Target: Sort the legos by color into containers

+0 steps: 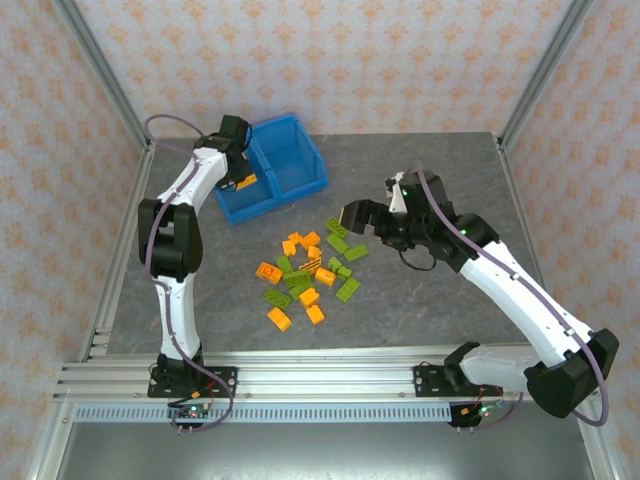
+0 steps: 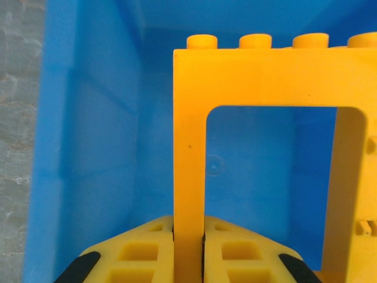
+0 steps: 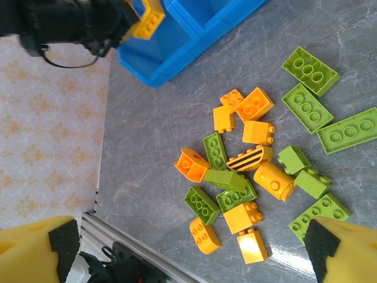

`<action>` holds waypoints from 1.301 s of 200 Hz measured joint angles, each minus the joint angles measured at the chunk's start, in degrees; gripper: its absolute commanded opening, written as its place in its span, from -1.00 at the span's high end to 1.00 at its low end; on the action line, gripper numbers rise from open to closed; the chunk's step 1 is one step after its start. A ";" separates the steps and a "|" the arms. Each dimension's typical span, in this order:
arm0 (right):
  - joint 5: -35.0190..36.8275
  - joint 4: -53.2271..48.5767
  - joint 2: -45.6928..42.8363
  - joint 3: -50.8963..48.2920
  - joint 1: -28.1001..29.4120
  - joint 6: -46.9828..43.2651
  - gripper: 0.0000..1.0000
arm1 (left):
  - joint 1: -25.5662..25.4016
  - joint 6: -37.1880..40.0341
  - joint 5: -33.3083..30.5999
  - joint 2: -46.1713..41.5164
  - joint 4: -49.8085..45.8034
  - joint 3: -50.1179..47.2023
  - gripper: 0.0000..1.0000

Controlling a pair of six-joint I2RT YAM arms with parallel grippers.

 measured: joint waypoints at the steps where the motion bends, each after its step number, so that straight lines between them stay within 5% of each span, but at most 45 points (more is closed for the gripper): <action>1: 0.00 -0.02 -0.07 0.00 0.00 0.04 -0.99 | 0.13 0.04 0.00 0.26 -0.15 0.11 0.64; 44: 2.54 -0.04 -0.37 0.20 2.16 0.33 -0.99 | 0.46 1.03 1.49 3.30 -2.38 4.13 0.26; 93: 5.38 2.40 -0.39 0.50 5.25 0.39 -0.99 | 0.46 1.29 3.50 1.77 -3.32 5.01 0.24; 121: 7.87 3.19 -0.39 0.50 5.22 0.39 -0.99 | 0.46 1.18 5.92 -6.62 -3.34 1.92 0.24; 156: 10.58 3.96 -0.39 0.50 5.25 0.39 -0.99 | -0.61 0.79 8.90 -28.26 -1.25 -9.22 0.23; 190: 11.43 5.44 -0.37 0.48 5.22 0.37 -0.99 | -6.64 1.27 9.64 -48.17 0.48 -26.18 -0.03; 226: 11.54 6.10 1.22 0.48 5.25 0.31 -0.99 | -11.13 -2.01 11.96 -57.05 -0.68 -44.63 -0.24; 260: 11.04 6.08 4.46 0.48 5.25 0.11 -0.99 | -14.75 -13.64 15.58 -61.68 0.22 -58.55 -0.45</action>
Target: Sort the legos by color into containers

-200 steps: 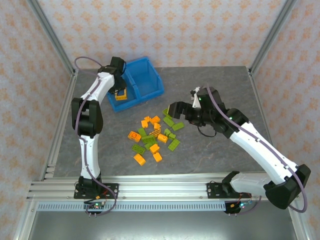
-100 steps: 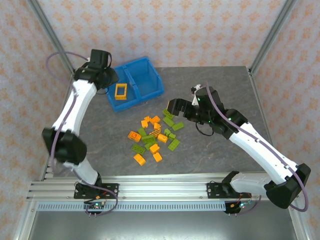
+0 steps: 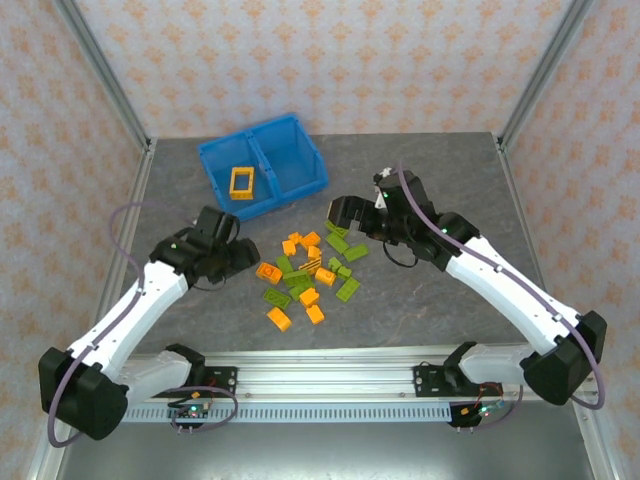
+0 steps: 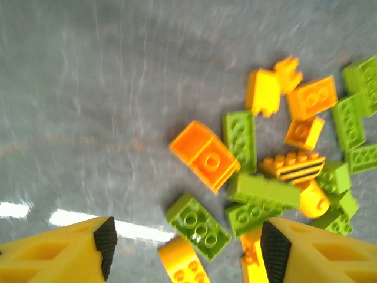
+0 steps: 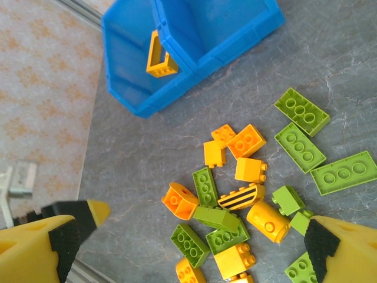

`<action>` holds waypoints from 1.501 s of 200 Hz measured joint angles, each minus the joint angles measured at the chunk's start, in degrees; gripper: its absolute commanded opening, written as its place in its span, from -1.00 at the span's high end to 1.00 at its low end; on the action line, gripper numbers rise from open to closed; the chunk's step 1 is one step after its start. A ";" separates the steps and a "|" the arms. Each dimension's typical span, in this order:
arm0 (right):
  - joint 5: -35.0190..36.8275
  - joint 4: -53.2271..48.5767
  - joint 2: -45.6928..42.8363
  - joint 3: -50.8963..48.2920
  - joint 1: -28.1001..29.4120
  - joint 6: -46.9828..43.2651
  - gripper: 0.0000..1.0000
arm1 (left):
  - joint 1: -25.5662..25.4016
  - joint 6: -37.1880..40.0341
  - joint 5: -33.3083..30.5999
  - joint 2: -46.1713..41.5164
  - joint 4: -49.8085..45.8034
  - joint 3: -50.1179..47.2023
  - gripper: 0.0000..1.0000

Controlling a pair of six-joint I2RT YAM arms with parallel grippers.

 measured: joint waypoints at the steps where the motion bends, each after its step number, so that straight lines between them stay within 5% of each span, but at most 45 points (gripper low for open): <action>1: -0.04 0.00 0.09 0.00 -0.02 0.00 -0.99 | -0.07 -0.31 0.13 -0.04 0.04 -0.17 -0.45; 48: -0.46 0.00 -0.11 -0.17 0.00 0.02 -0.99 | -5.55 -19.47 5.51 9.46 7.39 -3.76 -0.76; 113: 1.22 -0.44 -4.66 -1.29 0.00 -0.48 -0.99 | -6.91 -25.55 1.49 21.14 10.03 0.20 -0.74; 147: 2.12 -0.57 -5.70 -1.62 0.00 -1.27 -0.99 | -6.91 -25.49 -0.44 23.43 11.21 0.81 -0.55; 237: -1.84 0.02 -5.84 -3.98 0.00 -2.69 -0.99 | -6.86 -24.04 -1.33 28.11 14.05 1.03 0.33; 300: -12.90 3.34 -6.97 -7.39 0.00 -3.93 -0.99 | -5.29 -17.49 -3.39 25.83 8.68 9.46 0.49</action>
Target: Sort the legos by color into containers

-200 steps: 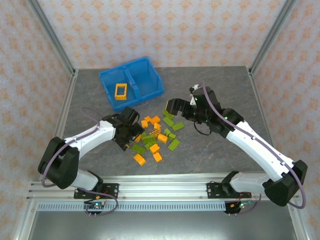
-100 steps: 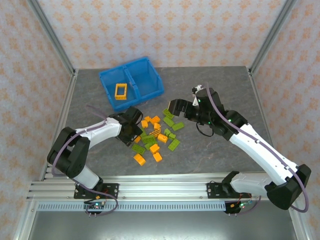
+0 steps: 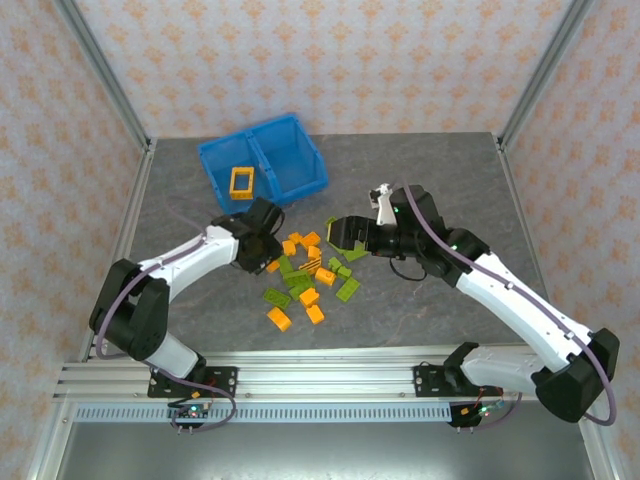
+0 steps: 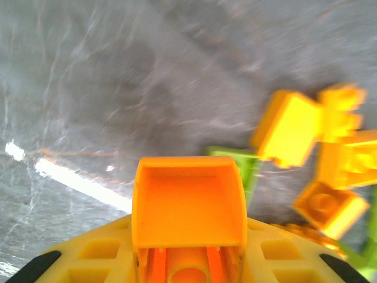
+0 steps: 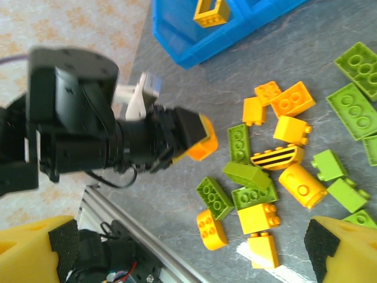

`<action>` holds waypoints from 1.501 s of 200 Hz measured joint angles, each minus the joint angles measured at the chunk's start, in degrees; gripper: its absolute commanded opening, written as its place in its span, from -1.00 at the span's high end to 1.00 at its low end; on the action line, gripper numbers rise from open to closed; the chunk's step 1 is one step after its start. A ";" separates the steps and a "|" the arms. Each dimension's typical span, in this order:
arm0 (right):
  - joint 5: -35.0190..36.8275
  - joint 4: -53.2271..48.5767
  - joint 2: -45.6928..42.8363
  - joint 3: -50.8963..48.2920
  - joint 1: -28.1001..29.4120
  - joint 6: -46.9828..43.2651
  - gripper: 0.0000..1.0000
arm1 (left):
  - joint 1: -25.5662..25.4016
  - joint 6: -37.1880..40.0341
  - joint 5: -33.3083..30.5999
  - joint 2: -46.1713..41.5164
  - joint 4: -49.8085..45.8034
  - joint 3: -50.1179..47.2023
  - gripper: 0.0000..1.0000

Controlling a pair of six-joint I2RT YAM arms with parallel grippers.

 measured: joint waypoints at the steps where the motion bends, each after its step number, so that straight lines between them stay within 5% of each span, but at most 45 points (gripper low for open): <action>1: -0.07 0.04 -0.04 0.00 0.00 -0.04 -0.99 | 0.02 0.11 -0.04 -0.04 -0.04 0.26 0.49; 71: 0.37 0.55 -2.51 0.00 0.24 -0.20 -0.99 | 10.23 12.98 -9.01 2.32 -4.79 25.86 0.49; 128: 2.58 0.46 -4.68 0.00 0.24 0.33 -0.99 | 15.72 22.18 -15.93 24.70 -5.49 46.73 0.48; 177: 4.83 -0.92 -8.41 0.00 0.24 0.59 -0.99 | 18.69 24.61 -14.14 39.26 -4.90 48.70 0.27; 221: 5.73 -1.51 -9.68 -0.11 0.24 0.79 -0.99 | 19.02 24.85 -13.46 38.03 -4.24 48.63 0.00; 270: 5.73 -1.49 -8.37 -0.33 0.24 0.98 -0.99 | 19.02 24.94 -12.17 30.40 -4.24 48.48 -0.03; 300: 5.92 -1.44 -7.43 -0.44 0.26 0.98 -0.99 | 18.78 24.87 -8.55 18.53 -3.43 42.34 0.00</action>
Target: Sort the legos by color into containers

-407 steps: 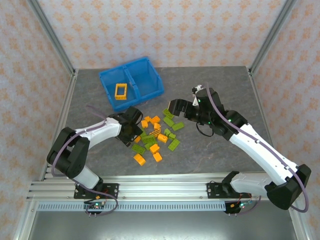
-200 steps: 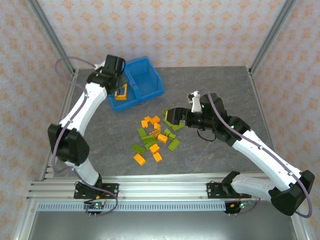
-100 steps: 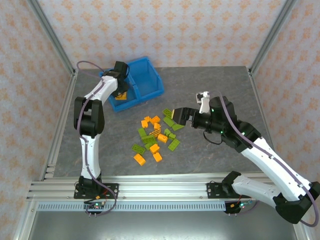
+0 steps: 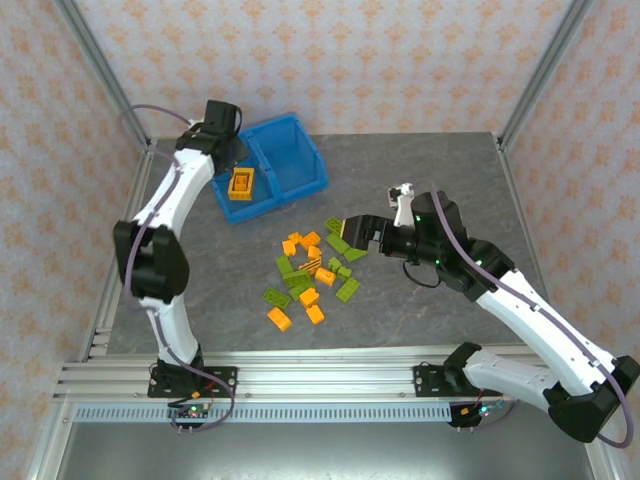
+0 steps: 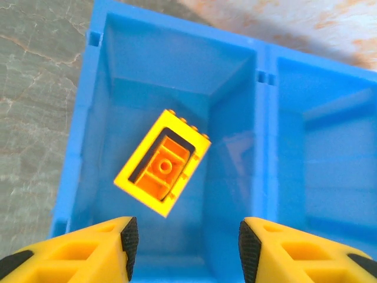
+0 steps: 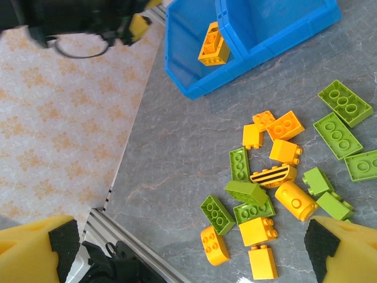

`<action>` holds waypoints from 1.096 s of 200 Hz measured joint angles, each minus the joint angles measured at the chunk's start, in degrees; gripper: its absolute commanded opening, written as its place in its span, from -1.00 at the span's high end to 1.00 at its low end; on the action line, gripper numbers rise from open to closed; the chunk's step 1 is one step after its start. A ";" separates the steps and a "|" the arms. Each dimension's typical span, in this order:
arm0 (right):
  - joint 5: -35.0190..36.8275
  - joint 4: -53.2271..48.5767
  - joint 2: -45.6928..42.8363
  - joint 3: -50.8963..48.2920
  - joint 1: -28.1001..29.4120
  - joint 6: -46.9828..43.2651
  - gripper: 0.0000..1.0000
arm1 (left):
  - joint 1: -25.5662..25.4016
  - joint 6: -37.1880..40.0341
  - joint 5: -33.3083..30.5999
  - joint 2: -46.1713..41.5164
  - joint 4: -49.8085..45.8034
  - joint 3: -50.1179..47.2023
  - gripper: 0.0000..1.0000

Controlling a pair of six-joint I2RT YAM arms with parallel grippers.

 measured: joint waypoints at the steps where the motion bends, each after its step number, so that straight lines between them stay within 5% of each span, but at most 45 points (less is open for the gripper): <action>1: -0.02 0.02 0.00 0.00 0.00 0.00 -0.99 | -0.02 0.00 0.04 -0.33 0.02 -0.24 0.00; 47: 1.55 0.76 1.68 -0.66 -0.02 0.44 -0.99 | -7.34 0.59 2.84 -23.61 0.76 -15.89 0.05; 85: 2.19 1.90 3.91 -0.96 -0.02 0.66 -0.99 | -17.09 1.51 3.82 -30.51 0.66 -25.42 0.03; 134: 2.19 1.95 5.18 -0.96 -0.02 0.66 -0.99 | -18.62 1.79 6.88 -22.14 0.83 -34.21 0.00; 219: 4.85 1.53 1.75 -1.73 -0.02 0.68 -0.98 | -21.27 4.52 9.42 -1.60 4.50 -30.42 -0.13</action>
